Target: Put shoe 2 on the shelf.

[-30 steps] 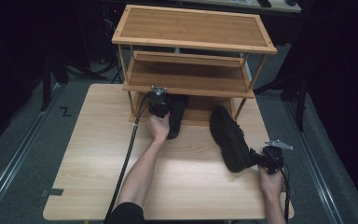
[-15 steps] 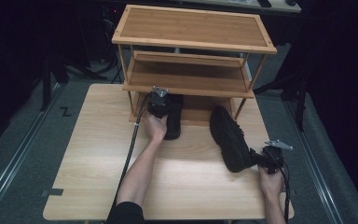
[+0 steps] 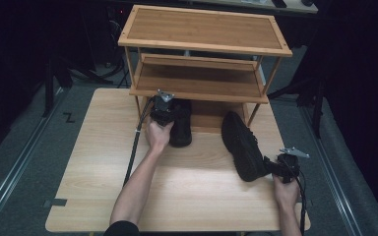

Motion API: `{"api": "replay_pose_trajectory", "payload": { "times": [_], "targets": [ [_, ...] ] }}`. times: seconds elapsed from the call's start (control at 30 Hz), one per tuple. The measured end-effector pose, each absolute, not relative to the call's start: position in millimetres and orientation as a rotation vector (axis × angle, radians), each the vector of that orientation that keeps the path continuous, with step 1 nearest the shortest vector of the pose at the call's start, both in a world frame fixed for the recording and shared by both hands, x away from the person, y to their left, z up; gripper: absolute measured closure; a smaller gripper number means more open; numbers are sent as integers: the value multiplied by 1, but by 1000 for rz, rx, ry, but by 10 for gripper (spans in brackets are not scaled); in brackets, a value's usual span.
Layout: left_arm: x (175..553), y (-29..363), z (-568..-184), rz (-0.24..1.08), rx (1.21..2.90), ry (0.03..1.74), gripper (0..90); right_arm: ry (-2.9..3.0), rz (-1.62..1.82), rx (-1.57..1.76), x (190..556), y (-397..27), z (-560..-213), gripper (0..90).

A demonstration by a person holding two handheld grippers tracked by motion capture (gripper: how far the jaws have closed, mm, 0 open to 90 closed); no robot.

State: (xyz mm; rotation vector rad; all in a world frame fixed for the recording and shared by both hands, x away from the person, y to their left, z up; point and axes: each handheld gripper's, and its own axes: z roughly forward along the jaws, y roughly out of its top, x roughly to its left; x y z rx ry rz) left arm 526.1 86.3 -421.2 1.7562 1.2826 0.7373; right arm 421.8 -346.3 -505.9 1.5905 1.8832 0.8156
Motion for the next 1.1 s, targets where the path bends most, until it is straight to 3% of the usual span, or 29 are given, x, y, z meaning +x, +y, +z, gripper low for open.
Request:
{"api": "replay_pose_trajectory", "payload": {
  "times": [0.2, 0.57, 0.7, 0.83, 1.1],
  "targets": [
    [502, 85, -411, 666, 1778, 1218, 390, 1883, 815, 1590, 422, -346, -506, 408],
    [466, 83, -401, 635, 1767, 1150, 360, 1883, 815, 1591, 422, -346, -506, 408],
    [461, 76, -408, 614, 1839, 1159, 357, 1883, 815, 1591, 422, -346, -506, 408],
    [456, 71, -430, 602, 1873, 1172, 432, 1882, 815, 1591, 422, -346, -506, 408],
    [463, 72, -439, 531, 1872, 1175, 704, 1882, 815, 1592, 422, -346, -506, 407]
  ]
}}
